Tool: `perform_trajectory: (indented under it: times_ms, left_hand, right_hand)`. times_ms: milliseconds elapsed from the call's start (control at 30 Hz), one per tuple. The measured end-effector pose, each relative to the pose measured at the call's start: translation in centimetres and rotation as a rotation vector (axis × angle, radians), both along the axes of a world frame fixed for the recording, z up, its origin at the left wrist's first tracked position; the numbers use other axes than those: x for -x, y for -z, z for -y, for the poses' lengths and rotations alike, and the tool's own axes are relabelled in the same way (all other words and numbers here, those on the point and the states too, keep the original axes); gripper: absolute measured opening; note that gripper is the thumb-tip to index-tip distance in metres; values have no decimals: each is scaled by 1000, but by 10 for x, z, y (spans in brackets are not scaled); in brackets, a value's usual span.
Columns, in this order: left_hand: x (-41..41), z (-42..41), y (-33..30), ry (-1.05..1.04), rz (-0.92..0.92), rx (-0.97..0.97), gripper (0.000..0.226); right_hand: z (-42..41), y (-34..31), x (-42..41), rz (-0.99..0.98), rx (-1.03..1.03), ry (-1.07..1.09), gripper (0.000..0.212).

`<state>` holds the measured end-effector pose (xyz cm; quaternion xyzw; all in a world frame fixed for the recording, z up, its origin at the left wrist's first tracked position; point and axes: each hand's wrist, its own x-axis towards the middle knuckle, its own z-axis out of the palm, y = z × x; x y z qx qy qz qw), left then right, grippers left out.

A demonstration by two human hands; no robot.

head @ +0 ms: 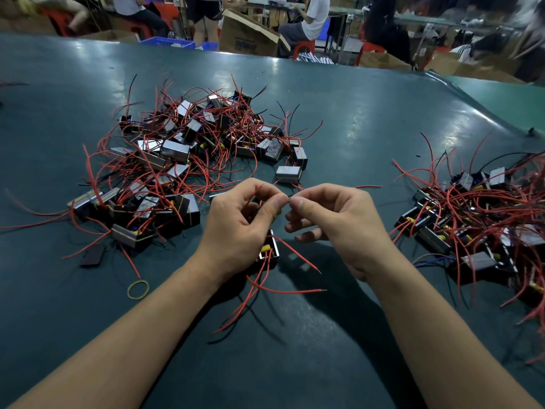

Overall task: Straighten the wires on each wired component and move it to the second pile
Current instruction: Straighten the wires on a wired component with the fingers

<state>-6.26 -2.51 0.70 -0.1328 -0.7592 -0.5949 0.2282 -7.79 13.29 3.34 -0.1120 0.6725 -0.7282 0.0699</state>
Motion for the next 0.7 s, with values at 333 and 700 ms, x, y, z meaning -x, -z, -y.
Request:
perform_trajectory:
  times_ms: [333,700]
  left_hand:
    - [2,2,2,-71,-12,37,8]
    - [4,2,2,-72,-28,107,6]
  right_hand:
    - [7,5,-6,-297,-198,216,9]
    - [-1,11,1,-1037,-682,392,9]
